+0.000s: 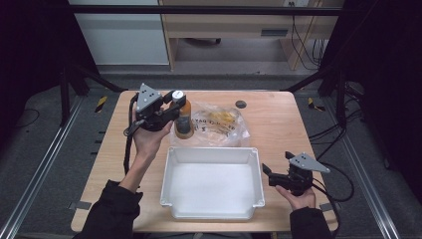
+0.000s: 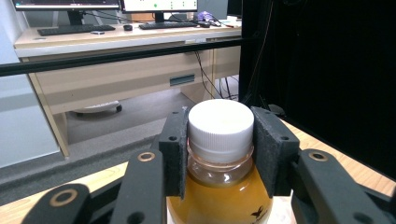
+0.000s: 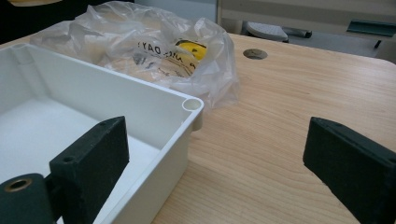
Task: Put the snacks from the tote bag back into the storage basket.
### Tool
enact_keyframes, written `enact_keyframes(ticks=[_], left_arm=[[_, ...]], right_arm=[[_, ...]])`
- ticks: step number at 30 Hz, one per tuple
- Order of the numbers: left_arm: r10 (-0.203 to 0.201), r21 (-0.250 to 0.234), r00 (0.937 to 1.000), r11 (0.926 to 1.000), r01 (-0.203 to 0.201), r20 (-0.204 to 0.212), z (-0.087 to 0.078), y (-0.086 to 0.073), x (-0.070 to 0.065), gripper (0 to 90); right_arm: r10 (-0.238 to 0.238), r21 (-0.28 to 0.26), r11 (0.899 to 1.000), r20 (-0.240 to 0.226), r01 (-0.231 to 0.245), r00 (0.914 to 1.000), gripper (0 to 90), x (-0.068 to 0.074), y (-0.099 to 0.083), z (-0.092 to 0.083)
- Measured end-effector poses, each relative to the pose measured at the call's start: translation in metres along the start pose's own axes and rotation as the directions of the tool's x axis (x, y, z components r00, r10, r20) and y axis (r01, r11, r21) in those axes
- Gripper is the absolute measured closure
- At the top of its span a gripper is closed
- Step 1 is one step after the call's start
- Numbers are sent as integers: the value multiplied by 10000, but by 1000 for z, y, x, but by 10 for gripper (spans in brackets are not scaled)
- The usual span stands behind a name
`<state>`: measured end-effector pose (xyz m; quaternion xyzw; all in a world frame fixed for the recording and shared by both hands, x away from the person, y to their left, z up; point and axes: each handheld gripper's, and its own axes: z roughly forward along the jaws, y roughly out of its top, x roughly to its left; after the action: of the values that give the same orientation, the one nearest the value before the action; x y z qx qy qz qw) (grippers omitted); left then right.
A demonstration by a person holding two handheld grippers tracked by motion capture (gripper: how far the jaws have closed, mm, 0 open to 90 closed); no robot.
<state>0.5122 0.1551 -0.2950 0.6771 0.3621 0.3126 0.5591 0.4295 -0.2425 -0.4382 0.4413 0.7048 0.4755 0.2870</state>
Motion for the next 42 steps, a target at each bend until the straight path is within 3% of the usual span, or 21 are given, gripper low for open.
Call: enact_keyframes(ticks=[19,42], left_arm=[[169,193,9988,9997,-178,459,-24,-20,-19,590],[128,516,9959,9985,-175,900,-49,-50,-30,590]], right_arm=[[-7,-8,10000,40,7,10000,72,0,0,-1],[6,-27,10000,31,-6,10000,74,1,0,-1]])
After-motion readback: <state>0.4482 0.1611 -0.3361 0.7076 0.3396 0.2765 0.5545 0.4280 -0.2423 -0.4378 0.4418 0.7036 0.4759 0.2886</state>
